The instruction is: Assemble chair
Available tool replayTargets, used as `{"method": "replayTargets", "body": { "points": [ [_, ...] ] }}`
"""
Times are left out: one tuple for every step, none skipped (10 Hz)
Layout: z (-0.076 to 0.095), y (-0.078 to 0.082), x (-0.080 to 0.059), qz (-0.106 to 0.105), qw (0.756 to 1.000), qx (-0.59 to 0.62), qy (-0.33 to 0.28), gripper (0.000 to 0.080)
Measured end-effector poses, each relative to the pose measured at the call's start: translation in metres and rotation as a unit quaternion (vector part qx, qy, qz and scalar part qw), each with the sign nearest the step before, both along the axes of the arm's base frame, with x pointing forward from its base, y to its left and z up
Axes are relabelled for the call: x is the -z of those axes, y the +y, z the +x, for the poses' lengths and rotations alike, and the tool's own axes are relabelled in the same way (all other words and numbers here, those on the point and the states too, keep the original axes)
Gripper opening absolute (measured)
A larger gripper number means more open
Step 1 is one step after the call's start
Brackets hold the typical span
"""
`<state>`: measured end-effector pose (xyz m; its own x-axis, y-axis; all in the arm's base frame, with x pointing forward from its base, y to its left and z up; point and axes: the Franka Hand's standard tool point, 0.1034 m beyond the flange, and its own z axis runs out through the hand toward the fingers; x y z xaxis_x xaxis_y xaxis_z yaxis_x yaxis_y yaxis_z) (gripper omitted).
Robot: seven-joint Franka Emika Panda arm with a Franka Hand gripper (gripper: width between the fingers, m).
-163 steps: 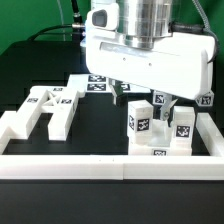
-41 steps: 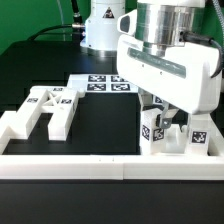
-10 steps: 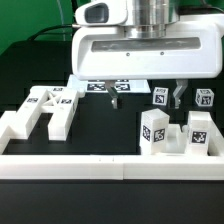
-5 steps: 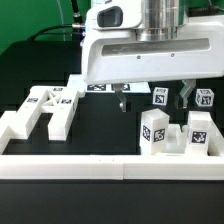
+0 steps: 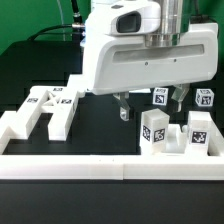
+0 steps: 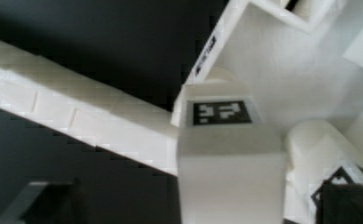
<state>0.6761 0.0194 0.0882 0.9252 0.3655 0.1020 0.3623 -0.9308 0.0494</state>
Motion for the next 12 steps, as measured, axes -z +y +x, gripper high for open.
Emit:
{"method": "replayTargets", "body": {
  "points": [
    [-0.0002,0.0010,0.0009,0.001,1.000,0.005,0.000,0.0649],
    [-0.0008,0.0013,0.0023,0.001,1.000,0.007,0.002,0.0649],
    [-0.0013,0.0010,0.0038,0.001,1.000,0.007,0.002,0.0649],
    [-0.0019,0.0003,0.0058,0.000,1.000,0.007,0.001,0.0601],
    [-0.0013,-0.0005,0.0074,-0.001,1.000,0.008,-0.002,0.0601],
    [-0.0008,-0.0013,0.0081,-0.002,1.000,0.008,-0.006,0.0414],
    [-0.0008,-0.0013,0.0081,-0.002,1.000,0.012,-0.006,0.0414],
    [-0.0009,-0.0015,0.0082,0.000,1.000,0.023,-0.006,0.0292],
    [-0.0009,-0.0018,0.0082,0.000,1.000,0.023,-0.006,0.0293],
    [-0.0009,-0.0017,0.0082,0.002,0.999,0.045,-0.006,0.0293],
    [-0.0009,-0.0016,0.0082,0.009,0.995,0.097,-0.007,0.0293],
    [-0.0008,-0.0016,0.0081,0.015,0.989,0.150,-0.008,0.0293]
  ]
}}
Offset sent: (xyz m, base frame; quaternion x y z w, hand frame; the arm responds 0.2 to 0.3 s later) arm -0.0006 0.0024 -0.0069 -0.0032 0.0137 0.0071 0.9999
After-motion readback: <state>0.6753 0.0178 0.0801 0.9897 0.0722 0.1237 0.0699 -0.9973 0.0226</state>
